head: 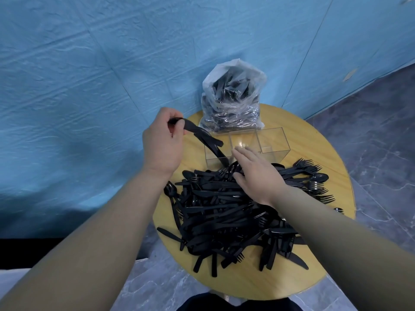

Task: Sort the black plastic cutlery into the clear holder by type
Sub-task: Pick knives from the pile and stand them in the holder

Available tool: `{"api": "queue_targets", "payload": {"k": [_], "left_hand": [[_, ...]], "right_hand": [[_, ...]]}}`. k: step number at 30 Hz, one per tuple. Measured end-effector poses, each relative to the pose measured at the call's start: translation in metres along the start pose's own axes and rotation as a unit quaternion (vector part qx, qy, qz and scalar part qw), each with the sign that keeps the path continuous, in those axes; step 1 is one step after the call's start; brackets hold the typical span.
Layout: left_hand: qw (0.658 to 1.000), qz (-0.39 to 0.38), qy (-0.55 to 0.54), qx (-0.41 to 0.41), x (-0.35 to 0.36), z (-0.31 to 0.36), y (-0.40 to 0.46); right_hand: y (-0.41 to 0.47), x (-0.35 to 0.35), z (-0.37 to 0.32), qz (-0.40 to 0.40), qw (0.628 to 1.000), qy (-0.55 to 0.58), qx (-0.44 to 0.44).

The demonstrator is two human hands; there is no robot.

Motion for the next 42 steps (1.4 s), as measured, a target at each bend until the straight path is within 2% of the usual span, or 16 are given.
{"api": "queue_targets", "payload": {"k": [3, 7, 17, 23, 32, 42], "left_hand": [[0.996, -0.045, 0.070, 0.040, 0.012, -0.011, 0.001], [0.989, -0.094, 0.112, 0.038, 0.033, -0.030, -0.002], [0.979, -0.145, 0.145, 0.003, 0.060, -0.047, 0.002], [0.977, -0.129, 0.167, 0.012, 0.046, -0.058, -0.039], [0.945, -0.197, 0.259, -0.035, 0.017, -0.113, -0.129], [0.909, -0.262, 0.316, -0.066, 0.017, -0.131, -0.189]], "right_hand": [[0.008, 0.005, 0.000, -0.038, 0.999, -0.028, -0.001], [0.011, 0.015, 0.004, -0.071, 0.996, -0.056, 0.008], [0.006, 0.023, 0.012, -0.057, 0.997, -0.045, -0.011], [-0.003, 0.024, 0.009, -0.017, 0.999, -0.023, -0.045], [-0.036, 0.054, -0.003, -0.095, 0.991, -0.053, -0.078], [-0.052, 0.080, -0.015, -0.108, 0.986, -0.108, -0.070]]}}
Point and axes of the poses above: each hand's wrist, its own y-axis towards the middle knuckle, its own x-axis out of the palm, z = x × y, the point moved 2 cm from there along y, towards the middle knuckle, and after that the axes turned 1 degree about -z, right-handed, at the moved point
